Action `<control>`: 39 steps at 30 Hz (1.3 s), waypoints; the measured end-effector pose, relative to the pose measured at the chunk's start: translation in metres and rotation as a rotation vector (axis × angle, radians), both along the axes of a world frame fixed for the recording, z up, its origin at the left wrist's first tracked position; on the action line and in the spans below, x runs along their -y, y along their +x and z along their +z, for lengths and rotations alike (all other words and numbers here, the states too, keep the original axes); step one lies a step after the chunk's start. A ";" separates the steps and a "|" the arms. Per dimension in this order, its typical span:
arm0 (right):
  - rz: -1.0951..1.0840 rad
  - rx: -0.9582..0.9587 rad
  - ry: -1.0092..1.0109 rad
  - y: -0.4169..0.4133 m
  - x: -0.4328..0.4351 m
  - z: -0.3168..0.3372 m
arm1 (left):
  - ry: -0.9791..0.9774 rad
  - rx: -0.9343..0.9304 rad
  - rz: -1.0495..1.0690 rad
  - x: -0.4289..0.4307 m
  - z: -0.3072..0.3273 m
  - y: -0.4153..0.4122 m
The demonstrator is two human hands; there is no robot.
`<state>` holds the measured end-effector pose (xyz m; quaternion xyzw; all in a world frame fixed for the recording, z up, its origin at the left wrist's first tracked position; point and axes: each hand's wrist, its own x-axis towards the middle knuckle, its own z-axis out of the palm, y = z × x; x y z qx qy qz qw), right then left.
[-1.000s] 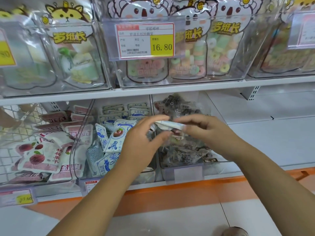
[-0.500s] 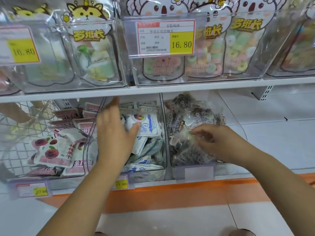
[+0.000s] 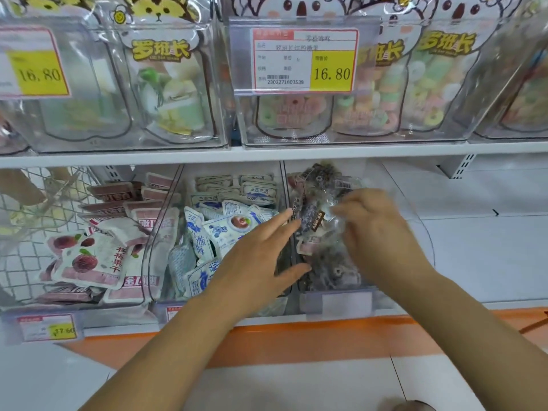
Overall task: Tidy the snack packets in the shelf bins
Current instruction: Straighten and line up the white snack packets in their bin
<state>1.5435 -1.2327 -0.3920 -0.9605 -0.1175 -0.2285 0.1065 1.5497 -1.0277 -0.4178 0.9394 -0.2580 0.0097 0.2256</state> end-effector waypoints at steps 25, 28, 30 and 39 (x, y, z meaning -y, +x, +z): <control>-0.156 -0.169 -0.368 0.029 -0.026 -0.049 | 0.036 0.017 0.002 -0.015 0.001 -0.001; -0.061 -0.093 -0.153 0.027 -0.014 -0.052 | 0.012 -0.002 0.014 -0.015 0.003 -0.002; 0.002 -0.067 -0.039 0.022 -0.006 -0.049 | 0.001 -0.015 0.021 -0.014 0.004 -0.003; -0.008 -0.011 0.686 0.014 0.018 -0.028 | -0.143 -0.030 0.073 0.000 0.010 -0.002</control>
